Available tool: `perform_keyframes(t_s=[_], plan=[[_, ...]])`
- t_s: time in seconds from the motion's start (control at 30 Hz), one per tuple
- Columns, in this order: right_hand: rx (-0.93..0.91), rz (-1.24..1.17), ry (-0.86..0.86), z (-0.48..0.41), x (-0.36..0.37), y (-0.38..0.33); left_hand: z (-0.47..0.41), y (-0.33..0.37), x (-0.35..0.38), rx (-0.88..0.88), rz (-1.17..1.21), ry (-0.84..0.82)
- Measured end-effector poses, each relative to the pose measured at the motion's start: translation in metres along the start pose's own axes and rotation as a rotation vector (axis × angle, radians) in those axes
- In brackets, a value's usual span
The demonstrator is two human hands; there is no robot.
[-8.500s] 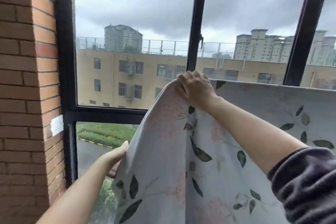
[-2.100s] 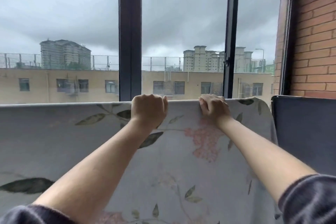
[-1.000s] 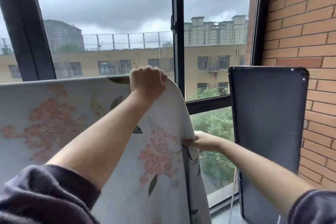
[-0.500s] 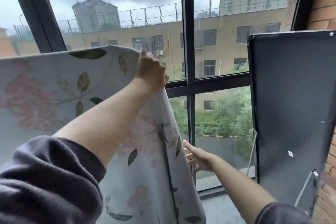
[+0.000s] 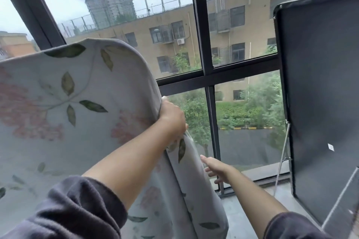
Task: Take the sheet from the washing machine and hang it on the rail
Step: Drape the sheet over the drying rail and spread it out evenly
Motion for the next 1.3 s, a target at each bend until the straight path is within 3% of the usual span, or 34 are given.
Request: perform_keyframes(t_s=[0.23,0.43,0.53,0.7,0.83,0.93,1.13,1.3], plan=[[-0.006,-0.055,0.034,0.006,-0.014,0.026,-0.015,0.055,0.019,0.029,0.169,-0.186],[0.014,-0.144,0.112,0.009,-0.041,0.059,-0.011,0.108,0.034,0.276,0.140,-0.127],[0.038,-0.165,0.153,0.017,-0.053,0.074,-0.004,0.124,0.041,0.334,0.210,0.031],[0.077,-0.348,0.179,0.029,-0.055,0.096,0.029,0.134,0.048,0.507,0.206,0.486],[0.103,-0.367,0.211,0.037,-0.052,0.110,0.047,0.123,0.058,0.491,0.317,0.609],[0.130,-0.482,0.037,0.040,-0.030,0.122,0.053,0.119,0.056,0.447,0.412,0.665],[-0.120,-0.950,-0.029,0.061,-0.026,0.104,0.061,0.116,0.053,0.408,0.526,0.800],[-0.156,-1.007,-0.022,0.095,-0.049,0.088,0.068,0.116,0.051,0.401,0.570,0.832]])
Point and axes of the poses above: each hand's wrist, its own z-axis away from the middle knuckle, its own x-axis out of the palm, y = z × x, the point moved 7 cm from there along -z, towards the middle knuckle, and after that the axes turned 4 degrees about y, right-handed, at the moved point
